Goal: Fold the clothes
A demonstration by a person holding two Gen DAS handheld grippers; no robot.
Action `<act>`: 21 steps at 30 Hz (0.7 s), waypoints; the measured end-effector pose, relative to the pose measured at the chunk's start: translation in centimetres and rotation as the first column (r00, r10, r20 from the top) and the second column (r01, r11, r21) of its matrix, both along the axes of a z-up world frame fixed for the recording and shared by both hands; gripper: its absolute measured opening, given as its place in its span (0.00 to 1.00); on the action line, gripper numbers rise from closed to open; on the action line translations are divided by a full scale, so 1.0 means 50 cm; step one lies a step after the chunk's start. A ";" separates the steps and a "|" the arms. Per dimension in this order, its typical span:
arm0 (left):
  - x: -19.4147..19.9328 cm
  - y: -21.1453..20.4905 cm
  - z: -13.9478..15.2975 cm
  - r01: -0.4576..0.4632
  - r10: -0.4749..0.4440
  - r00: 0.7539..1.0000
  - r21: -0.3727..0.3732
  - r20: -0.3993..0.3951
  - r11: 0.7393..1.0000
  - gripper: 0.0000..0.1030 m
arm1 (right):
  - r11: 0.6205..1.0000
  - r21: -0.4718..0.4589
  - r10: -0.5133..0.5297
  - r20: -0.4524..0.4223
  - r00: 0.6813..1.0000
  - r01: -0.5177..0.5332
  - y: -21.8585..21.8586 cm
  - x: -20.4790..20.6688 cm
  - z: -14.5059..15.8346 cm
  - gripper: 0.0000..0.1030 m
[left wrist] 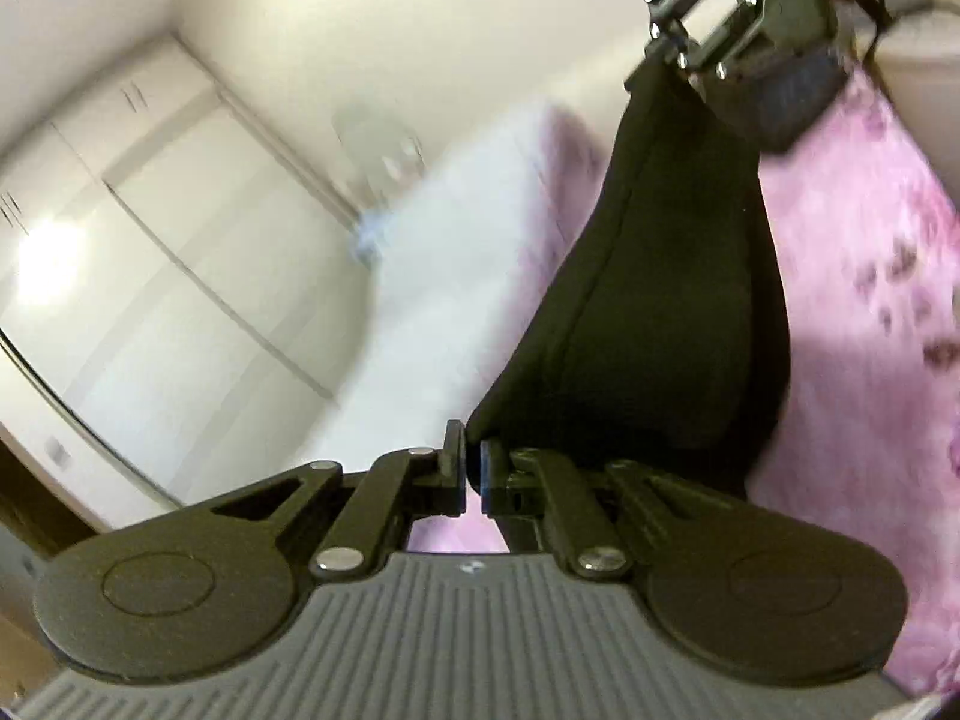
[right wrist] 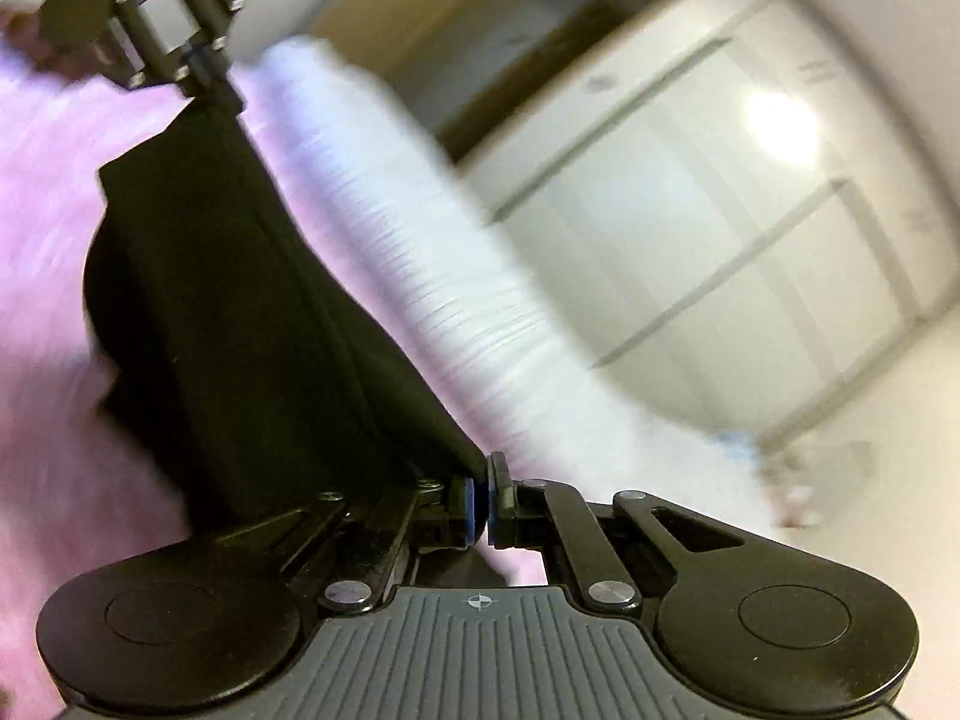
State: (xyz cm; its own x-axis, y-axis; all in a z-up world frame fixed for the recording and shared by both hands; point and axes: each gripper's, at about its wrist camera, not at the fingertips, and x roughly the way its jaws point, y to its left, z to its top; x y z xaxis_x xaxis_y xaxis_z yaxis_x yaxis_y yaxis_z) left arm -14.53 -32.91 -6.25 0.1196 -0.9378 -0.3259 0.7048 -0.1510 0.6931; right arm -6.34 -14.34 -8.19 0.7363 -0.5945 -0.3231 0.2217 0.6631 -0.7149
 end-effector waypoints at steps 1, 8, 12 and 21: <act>-0.004 0.034 0.047 0.018 -0.017 1.000 -0.042 0.004 0.999 0.04 | 0.999 -0.022 -0.027 0.042 0.999 0.028 0.029 -0.017 0.042 0.02; -0.030 0.216 0.315 0.117 -0.126 0.992 -0.236 -0.024 0.965 0.04 | 0.973 -0.147 -0.122 0.322 0.939 0.177 0.264 -0.170 0.324 0.02; -0.035 0.233 0.408 0.134 -0.162 0.984 -0.285 -0.077 0.949 0.04 | 0.961 -0.173 -0.130 0.405 0.905 0.215 0.338 -0.215 0.454 0.02; -0.010 0.142 0.509 0.084 -0.150 0.966 -0.292 -0.212 0.953 0.05 | 0.974 -0.138 -0.121 0.340 0.932 0.177 0.184 -0.129 0.544 0.02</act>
